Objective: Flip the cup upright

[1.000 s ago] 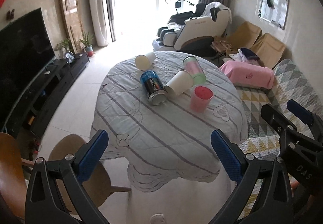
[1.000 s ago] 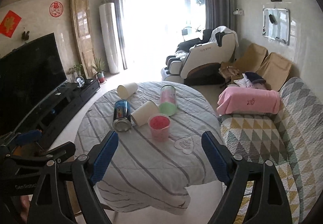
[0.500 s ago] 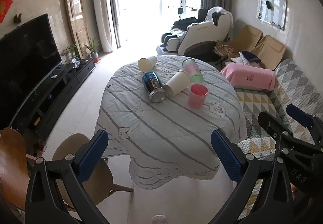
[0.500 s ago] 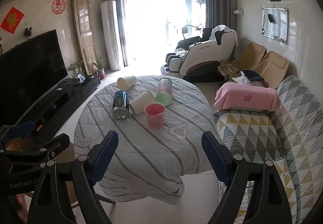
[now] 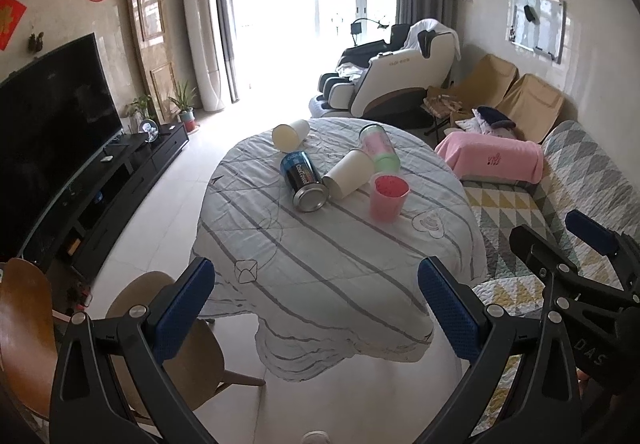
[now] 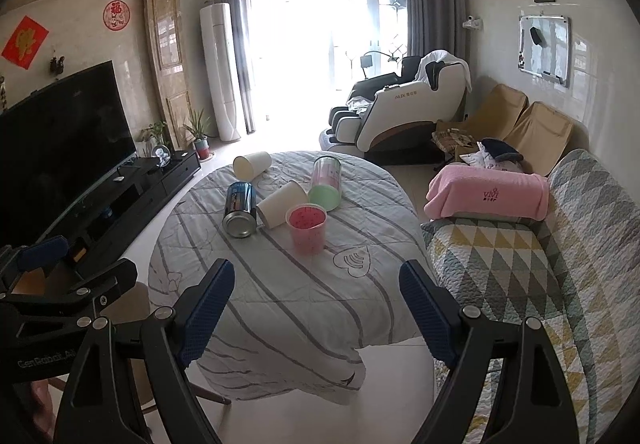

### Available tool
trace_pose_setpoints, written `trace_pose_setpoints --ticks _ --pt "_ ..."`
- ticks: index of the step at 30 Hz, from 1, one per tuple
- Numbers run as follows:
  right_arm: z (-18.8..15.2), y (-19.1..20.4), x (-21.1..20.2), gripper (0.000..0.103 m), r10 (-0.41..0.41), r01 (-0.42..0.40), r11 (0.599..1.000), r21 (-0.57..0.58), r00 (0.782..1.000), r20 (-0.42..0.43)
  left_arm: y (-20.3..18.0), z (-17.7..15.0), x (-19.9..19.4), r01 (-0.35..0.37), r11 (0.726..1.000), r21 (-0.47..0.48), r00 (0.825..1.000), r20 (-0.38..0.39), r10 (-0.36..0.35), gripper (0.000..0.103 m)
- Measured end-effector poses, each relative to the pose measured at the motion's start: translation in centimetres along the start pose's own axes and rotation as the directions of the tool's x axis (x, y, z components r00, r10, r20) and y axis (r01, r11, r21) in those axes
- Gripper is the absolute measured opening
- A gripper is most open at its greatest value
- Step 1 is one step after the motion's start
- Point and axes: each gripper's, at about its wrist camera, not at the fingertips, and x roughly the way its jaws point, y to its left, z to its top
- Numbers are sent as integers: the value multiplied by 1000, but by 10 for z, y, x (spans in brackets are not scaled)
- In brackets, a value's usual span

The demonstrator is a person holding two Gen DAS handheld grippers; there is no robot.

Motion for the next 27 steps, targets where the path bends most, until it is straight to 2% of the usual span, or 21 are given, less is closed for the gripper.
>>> trace_pose_setpoints --ticks 13,27 --pt "5 -2 -2 86 -7 7 1000 -7 999 31 0 5 -3 1 1000 12 999 51 -1 103" --pt "8 0 2 86 -5 5 1000 -8 1000 28 -2 7 4 3 1000 15 998 56 -3 103"
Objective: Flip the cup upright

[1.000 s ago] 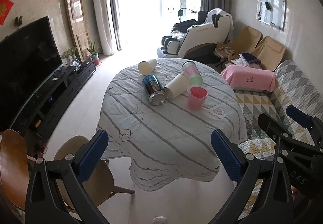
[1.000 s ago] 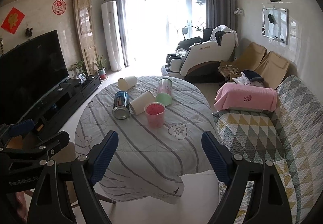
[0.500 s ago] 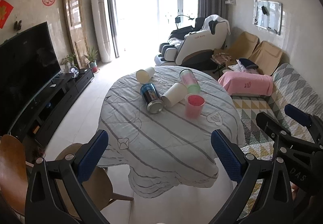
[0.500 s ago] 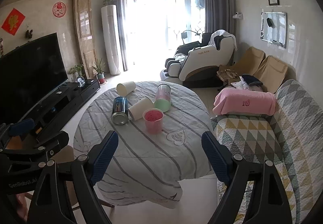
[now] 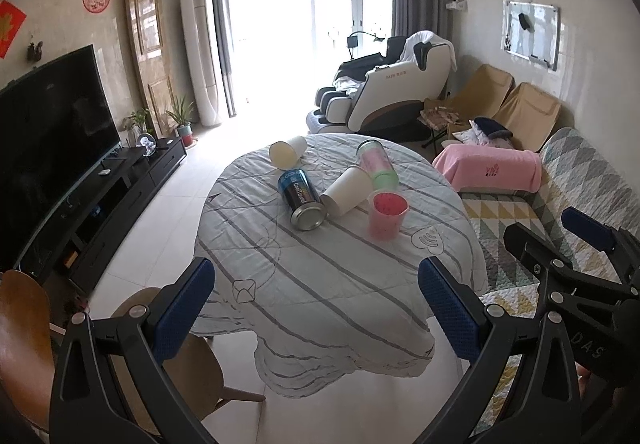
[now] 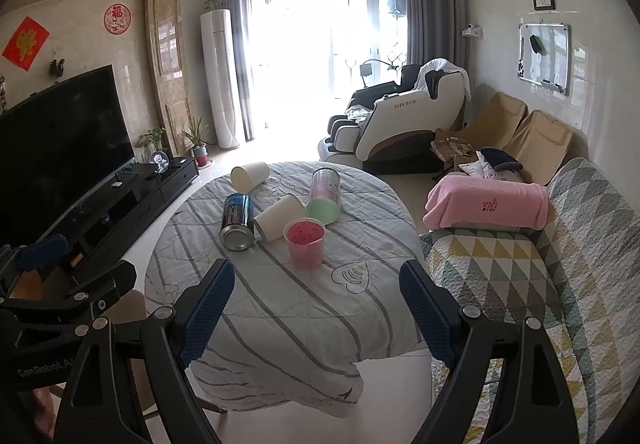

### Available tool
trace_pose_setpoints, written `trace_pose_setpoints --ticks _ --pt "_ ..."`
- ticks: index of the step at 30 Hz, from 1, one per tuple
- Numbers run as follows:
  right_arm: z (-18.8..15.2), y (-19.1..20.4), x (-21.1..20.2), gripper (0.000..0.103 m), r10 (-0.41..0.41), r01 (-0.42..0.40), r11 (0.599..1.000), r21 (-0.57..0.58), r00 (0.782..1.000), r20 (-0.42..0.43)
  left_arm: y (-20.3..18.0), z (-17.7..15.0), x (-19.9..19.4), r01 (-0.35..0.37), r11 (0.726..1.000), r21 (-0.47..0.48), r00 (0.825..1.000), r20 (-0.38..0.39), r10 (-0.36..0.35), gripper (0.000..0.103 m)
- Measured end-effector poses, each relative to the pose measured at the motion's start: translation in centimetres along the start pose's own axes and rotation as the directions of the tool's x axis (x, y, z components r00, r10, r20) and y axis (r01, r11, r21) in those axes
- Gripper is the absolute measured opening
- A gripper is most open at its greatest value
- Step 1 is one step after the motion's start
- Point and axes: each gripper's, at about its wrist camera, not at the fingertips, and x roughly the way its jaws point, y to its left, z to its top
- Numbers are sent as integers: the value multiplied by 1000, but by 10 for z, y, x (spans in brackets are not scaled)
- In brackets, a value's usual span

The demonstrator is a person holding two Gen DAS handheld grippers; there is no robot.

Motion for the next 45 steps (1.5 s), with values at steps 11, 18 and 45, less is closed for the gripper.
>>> trace_pose_setpoints --ticks 11,18,45 --pt "3 -1 4 86 -6 6 1000 10 1000 -8 0 3 4 4 1000 1 1000 0 -4 103" --pt "4 -2 5 86 -6 6 1000 14 1000 -8 -1 3 3 3 1000 1 1000 -2 -3 103" --pt "9 3 14 86 -15 16 1000 26 999 -29 0 12 17 13 1000 7 1000 5 -13 103"
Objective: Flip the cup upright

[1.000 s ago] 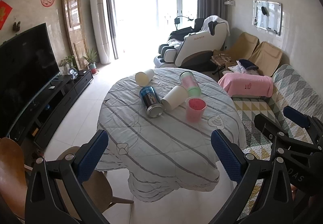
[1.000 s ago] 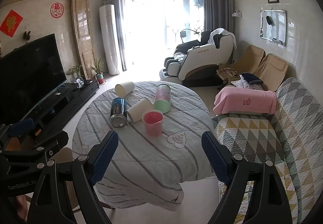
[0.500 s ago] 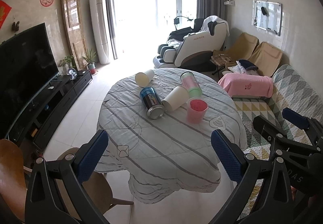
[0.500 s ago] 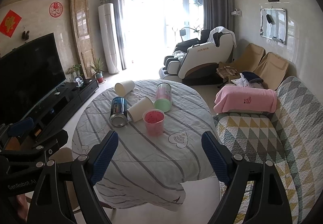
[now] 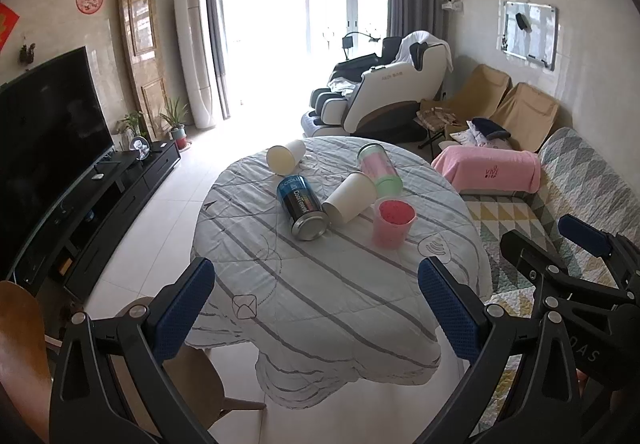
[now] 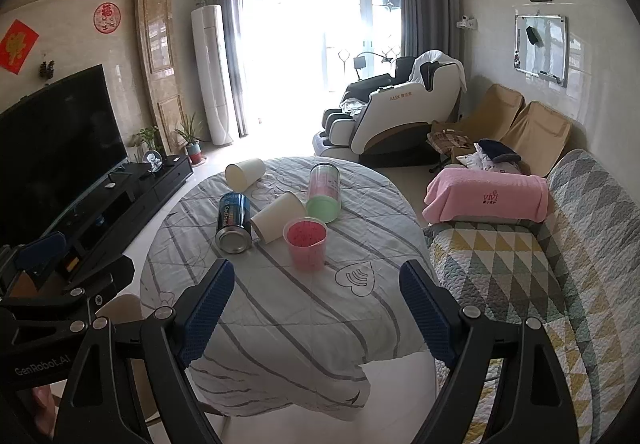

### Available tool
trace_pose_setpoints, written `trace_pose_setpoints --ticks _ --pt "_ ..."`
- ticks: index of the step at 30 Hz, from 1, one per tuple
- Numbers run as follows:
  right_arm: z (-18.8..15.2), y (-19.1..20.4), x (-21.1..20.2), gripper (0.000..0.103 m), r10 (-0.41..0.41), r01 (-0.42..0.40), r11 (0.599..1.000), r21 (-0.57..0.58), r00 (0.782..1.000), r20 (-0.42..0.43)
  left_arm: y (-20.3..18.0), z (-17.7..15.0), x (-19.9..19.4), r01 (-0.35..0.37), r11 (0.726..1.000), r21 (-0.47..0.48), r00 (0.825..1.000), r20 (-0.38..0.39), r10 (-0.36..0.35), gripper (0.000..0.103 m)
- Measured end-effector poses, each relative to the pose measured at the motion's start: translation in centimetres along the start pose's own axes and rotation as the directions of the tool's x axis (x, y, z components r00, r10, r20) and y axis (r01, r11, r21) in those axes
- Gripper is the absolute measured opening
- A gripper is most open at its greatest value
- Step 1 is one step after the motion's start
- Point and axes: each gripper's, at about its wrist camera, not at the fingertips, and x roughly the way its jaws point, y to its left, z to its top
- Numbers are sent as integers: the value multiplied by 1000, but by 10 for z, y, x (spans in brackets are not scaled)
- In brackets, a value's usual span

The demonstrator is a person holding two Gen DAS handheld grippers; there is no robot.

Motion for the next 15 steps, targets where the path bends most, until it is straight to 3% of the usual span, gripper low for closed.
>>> trace_pose_setpoints --ticks 15 --pt "1 6 22 86 -17 18 1000 15 999 -28 6 3 25 23 999 37 1000 -8 -23 103"
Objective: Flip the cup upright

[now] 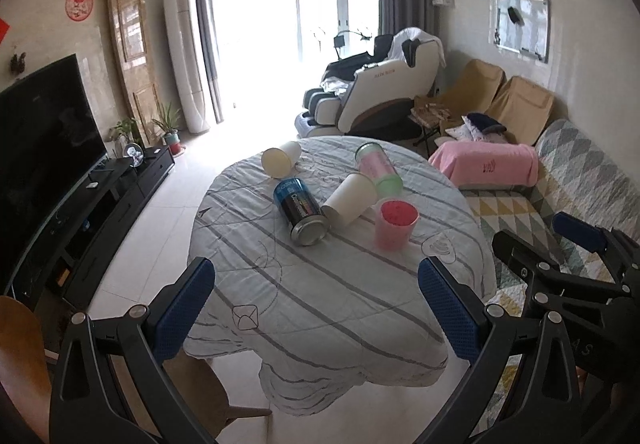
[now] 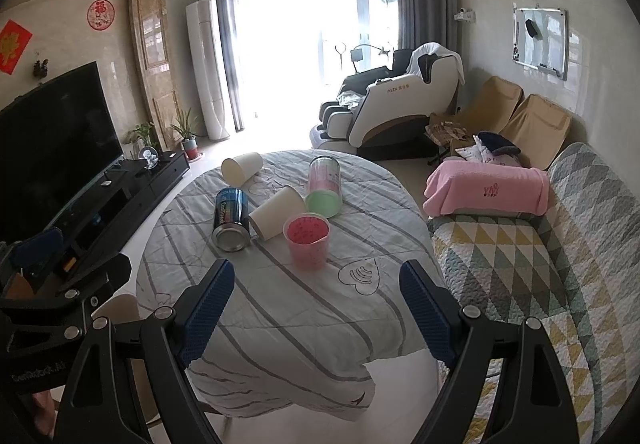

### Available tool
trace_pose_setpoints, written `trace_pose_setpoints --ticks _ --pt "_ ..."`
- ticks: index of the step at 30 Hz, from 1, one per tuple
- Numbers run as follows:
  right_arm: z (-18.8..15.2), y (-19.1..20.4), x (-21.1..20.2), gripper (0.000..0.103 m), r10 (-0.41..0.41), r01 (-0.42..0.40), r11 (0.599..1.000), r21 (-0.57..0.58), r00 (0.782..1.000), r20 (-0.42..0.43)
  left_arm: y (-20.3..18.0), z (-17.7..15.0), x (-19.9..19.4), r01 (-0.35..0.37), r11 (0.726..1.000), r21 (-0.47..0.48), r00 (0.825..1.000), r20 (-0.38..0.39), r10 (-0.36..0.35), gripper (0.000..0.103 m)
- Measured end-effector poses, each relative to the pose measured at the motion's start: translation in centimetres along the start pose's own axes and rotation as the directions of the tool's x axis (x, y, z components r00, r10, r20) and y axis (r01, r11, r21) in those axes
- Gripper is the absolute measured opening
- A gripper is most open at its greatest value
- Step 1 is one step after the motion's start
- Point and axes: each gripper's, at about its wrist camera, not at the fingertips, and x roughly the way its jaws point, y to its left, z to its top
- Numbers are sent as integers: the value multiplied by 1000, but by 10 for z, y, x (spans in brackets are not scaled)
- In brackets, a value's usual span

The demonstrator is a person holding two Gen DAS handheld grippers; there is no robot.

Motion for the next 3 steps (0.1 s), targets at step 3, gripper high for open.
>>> trace_pose_setpoints --ticks 3 --pt "0 2 8 86 -4 4 1000 6 1000 -15 3 -1 9 5 1000 3 1000 -27 -5 103"
